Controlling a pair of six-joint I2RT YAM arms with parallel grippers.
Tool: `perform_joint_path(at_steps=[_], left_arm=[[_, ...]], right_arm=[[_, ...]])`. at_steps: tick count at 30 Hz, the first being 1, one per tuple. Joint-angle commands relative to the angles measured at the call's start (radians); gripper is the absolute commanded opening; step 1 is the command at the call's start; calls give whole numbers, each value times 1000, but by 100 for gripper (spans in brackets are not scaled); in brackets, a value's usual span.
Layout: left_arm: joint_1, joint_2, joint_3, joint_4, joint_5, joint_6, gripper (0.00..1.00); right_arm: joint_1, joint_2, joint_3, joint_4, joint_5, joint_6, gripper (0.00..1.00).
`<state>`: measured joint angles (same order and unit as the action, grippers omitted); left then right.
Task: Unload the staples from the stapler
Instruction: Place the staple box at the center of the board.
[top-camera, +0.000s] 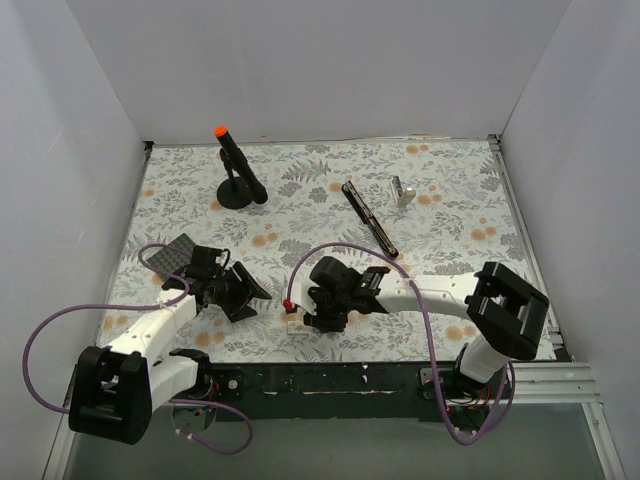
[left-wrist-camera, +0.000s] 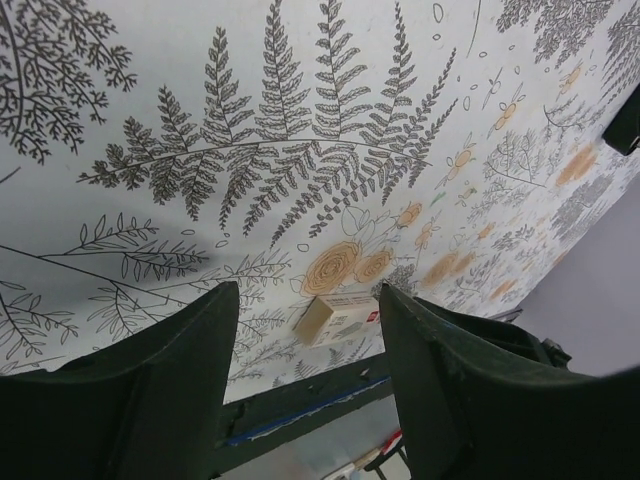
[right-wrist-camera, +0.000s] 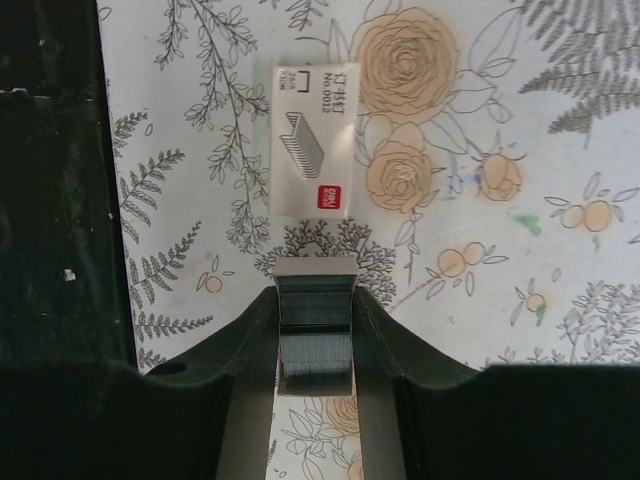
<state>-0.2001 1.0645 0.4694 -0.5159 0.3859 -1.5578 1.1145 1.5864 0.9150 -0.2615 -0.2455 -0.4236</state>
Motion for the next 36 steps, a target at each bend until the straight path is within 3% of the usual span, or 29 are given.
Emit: perform_joint_path(at_steps=[1,10,15,36], left_arm=[[-2,-40,-18,19,38,-54,57],[-88,-37,-90,79,33,-173,56],[-131,-35,-121,123,33,-215,48],[-242,17,-163,192,27,-265,30]], right_arm=[[30,37,57,-33,2,-14,18],[47,90,87,-51,26,13,18],[54,115,111,-62,35,20,18],[77,158,140,-51,48,55,17]])
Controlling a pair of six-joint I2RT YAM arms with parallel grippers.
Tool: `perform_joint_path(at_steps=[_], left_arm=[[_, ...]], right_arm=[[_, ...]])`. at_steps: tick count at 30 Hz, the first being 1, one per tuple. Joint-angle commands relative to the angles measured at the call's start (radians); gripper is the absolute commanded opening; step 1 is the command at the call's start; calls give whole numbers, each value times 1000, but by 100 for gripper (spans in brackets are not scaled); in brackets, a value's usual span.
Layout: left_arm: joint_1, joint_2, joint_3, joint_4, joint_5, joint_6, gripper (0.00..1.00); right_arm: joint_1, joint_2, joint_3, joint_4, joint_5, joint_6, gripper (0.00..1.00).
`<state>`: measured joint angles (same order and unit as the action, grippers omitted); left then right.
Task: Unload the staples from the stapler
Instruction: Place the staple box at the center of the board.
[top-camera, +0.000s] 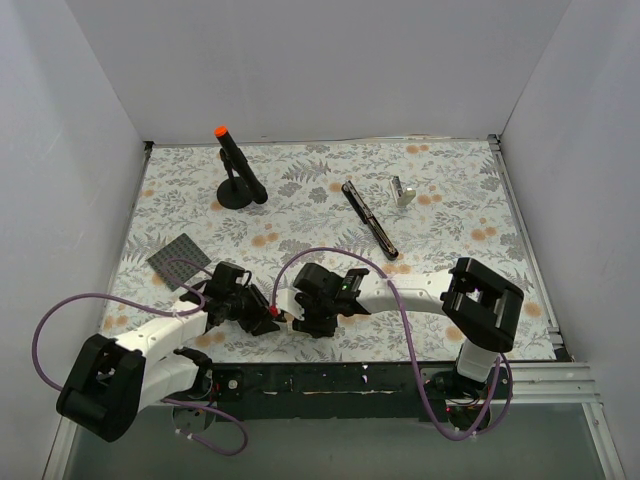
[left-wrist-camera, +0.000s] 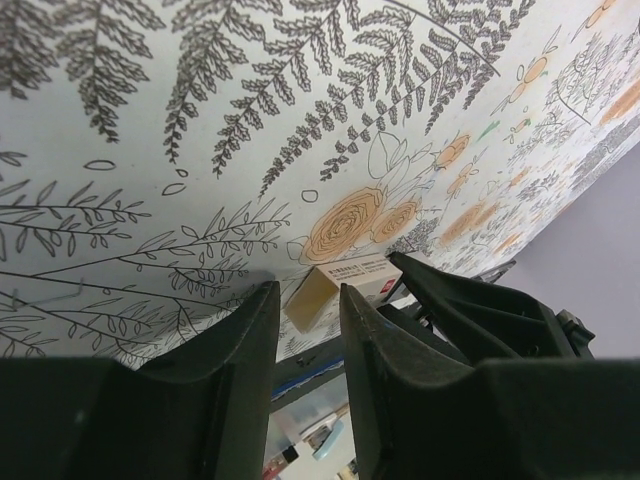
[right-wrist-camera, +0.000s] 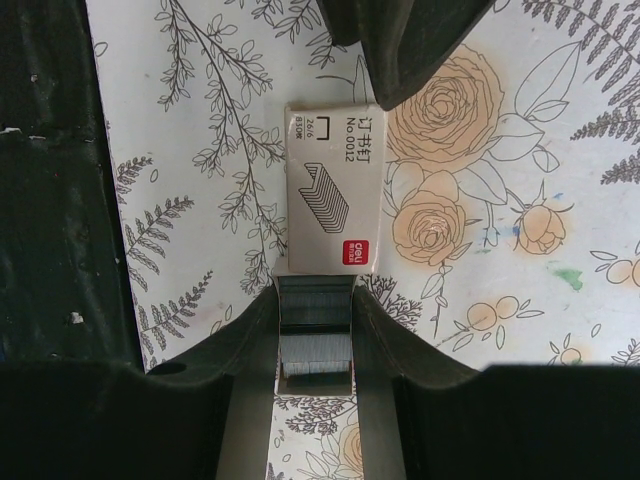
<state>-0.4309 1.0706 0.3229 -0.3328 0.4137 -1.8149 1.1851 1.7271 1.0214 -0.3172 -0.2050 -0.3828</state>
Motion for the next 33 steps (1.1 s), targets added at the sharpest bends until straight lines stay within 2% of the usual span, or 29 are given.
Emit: perform_joint_path(at_steps=[1,33], left_arm=[[-11,14,-15,11,-3,-7,30],[-32,48,1,-8,-32,23,27]], right_arm=[[5,20,34,4,12,15,17],[-25,19,14,-16,65,21,17]])
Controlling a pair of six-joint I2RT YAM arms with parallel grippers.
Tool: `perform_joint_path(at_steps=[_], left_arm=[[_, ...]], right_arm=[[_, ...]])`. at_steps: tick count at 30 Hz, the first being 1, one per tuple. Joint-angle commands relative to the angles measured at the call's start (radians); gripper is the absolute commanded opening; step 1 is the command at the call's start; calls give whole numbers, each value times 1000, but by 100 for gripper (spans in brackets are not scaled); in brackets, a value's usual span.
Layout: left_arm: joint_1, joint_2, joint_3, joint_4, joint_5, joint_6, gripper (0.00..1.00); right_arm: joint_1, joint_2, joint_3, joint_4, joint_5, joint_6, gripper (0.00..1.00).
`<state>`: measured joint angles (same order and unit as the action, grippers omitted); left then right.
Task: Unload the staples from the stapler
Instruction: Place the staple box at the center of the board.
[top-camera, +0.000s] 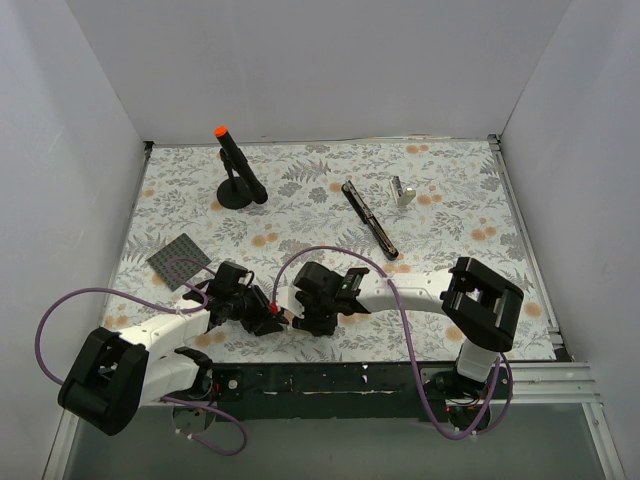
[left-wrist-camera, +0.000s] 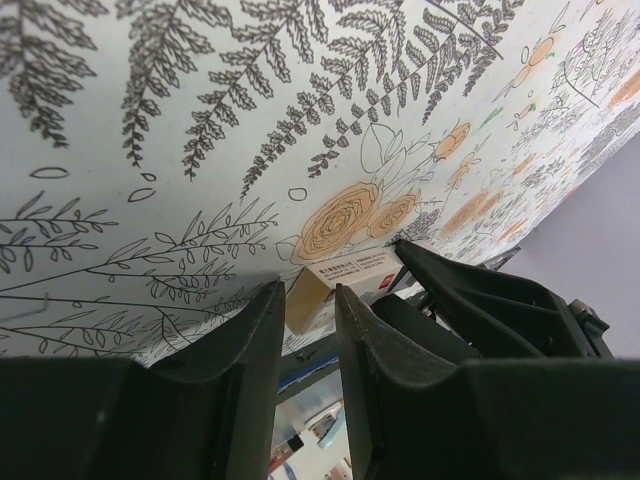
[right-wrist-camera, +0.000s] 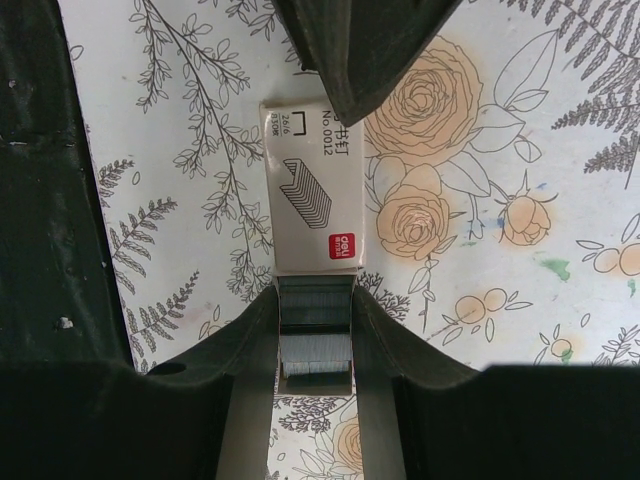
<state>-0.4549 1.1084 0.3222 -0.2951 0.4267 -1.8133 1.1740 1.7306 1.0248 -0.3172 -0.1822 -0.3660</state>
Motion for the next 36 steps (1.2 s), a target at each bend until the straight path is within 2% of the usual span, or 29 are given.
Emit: perform_joint_path(at_steps=[1,21,36], left_arm=[[-10,8,2,-45,-46,22,27],[-24,14,-6,-36,-46,19,26],[-33,27,-17,-21,-54,9,26]], right_arm=[[-16,17,11,-16,43,4,17],[-11,35,40,-28,0,19,17],[-4,-9,-32,32,-69,2,17]])
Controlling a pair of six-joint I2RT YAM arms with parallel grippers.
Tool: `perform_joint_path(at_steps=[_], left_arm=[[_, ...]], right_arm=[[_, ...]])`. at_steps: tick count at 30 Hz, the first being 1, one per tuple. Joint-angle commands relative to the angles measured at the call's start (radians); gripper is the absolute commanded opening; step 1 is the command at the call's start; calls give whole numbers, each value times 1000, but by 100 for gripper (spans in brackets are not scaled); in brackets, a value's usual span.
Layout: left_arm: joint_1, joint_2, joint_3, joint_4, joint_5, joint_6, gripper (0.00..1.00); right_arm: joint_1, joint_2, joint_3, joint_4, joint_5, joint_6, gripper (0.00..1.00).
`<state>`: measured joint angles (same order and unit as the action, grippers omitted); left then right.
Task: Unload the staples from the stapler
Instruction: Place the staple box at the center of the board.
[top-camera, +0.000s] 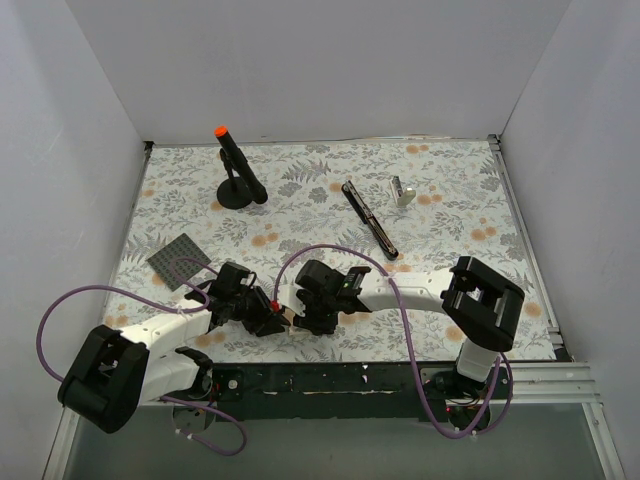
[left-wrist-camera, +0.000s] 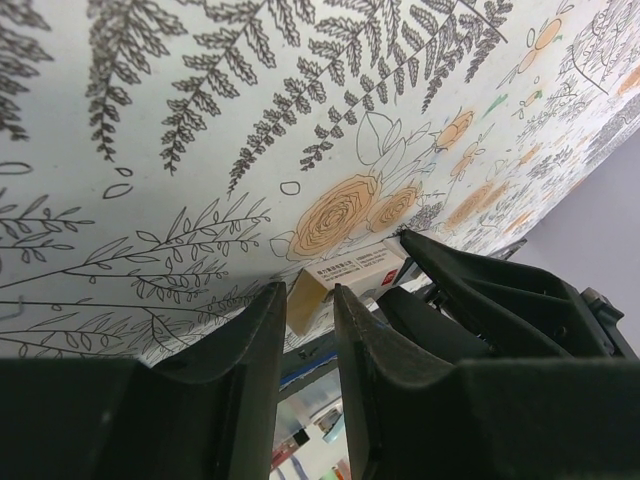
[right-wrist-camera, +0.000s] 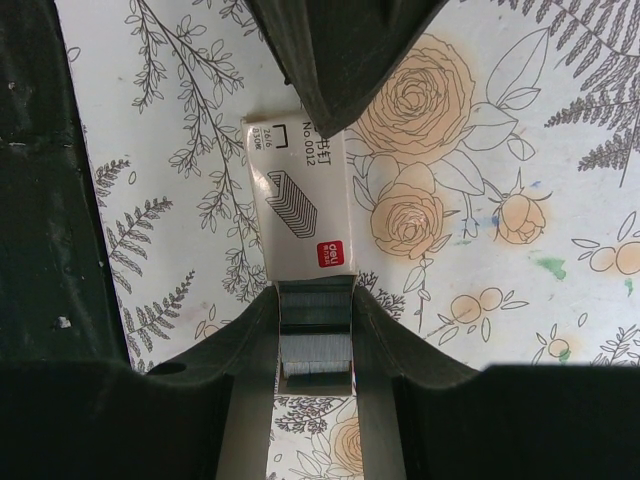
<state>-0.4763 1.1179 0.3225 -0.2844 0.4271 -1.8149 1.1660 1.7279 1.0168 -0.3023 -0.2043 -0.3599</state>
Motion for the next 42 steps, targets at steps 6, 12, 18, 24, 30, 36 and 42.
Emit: perform_joint_path(at_steps=[6,12,18,24,30,36,42], left_arm=[[-21,26,-19,-24,-59,5,25],[-27,39,-22,-12,-65,2,25],[-30,49,-22,-4,-70,2,25],[-39,53,-30,11,-71,-11,25],[-50,48,-31,11,-71,-17,25],[-54,16,-22,-19,-74,-24,24],[-54,8,73,-127,-123,23,33]], right_arm=[[12,-16,-43,46,-60,-13,17],[14,-25,-52,51,-70,-22,17],[15,-37,-72,40,-86,-34,16],[17,-31,-64,46,-109,-30,16],[18,-7,-43,48,-77,-10,16],[18,-14,-58,49,-47,12,15],[18,-31,-61,25,-37,10,15]])
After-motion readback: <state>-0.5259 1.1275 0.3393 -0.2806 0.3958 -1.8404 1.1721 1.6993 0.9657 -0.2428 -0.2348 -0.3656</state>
